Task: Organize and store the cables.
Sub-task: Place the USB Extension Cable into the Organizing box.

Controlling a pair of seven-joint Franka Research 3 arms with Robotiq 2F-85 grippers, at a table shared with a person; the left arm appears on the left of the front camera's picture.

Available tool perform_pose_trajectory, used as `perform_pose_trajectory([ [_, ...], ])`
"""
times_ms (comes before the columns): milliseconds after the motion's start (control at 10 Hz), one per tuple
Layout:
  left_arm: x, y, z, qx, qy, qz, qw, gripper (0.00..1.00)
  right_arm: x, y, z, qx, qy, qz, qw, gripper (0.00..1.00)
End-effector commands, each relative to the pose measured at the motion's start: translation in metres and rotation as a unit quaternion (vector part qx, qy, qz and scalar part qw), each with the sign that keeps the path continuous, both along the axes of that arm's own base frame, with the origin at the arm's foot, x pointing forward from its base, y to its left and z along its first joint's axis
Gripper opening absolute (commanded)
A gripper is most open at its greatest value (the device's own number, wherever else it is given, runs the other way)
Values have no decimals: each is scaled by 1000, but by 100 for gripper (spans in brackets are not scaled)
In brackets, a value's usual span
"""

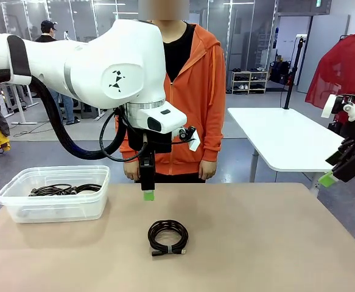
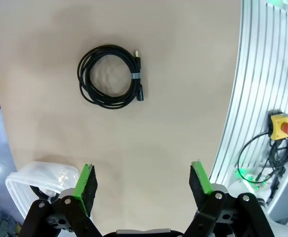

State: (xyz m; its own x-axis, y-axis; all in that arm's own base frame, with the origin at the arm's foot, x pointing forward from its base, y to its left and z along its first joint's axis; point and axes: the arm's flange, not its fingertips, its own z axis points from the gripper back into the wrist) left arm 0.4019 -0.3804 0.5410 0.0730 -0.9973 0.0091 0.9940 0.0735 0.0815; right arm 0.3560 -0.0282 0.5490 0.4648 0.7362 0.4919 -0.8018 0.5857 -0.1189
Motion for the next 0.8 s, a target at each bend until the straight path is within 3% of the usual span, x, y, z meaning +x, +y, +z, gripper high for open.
perform_pose_trajectory([
  [0,0,1,2,-2,-1,-2,1000,95,3,1,2,0,2,-4,1000,100],
  [200,1,1,0,0,0,1,1000,95,3,1,2,0,2,-4,1000,100],
  [300,3,-22,-23,15,5,-35,999,95,3,1,2,0,2,-4,1000,100],
  [500,14,-36,-61,24,-5,-19,1000,95,3,1,2,0,2,-4,1000,100],
  [700,22,-37,-92,8,-7,-53,999,95,3,1,2,0,2,-4,1000,100],
])
